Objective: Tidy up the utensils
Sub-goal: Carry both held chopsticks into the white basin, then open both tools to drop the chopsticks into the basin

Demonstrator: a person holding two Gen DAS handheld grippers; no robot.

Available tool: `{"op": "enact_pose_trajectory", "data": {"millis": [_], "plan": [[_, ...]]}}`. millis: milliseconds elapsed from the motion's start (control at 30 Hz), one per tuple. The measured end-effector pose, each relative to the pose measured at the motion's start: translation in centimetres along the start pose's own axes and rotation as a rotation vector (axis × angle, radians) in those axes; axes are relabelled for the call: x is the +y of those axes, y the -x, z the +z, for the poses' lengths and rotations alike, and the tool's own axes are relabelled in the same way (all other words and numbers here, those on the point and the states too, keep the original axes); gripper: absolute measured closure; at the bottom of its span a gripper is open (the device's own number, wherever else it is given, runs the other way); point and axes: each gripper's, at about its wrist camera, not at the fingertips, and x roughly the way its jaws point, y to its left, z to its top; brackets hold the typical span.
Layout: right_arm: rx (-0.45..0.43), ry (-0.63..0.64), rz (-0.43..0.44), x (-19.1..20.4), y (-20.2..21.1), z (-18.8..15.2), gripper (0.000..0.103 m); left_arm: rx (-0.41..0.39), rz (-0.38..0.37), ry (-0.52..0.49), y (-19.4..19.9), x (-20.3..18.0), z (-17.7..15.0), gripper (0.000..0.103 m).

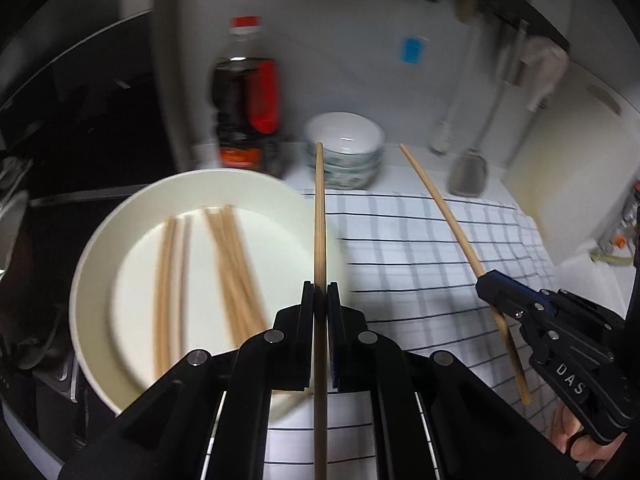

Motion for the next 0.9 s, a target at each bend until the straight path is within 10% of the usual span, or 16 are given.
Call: {"op": "enact_pose_trajectory", "data": {"millis": [400, 900], "plan": [[0.079, 0.085, 0.090, 10.0, -8.6, 3.3, 0.097, 0.019, 0.135, 0.102, -0.9, 11.0, -0.2, 0.096], [0.177, 0.084, 0.049, 11.7, -13.3, 2.9, 0.097, 0.100, 0.130, 0.139, -4.7, 12.9, -0.1, 0.087]]}}
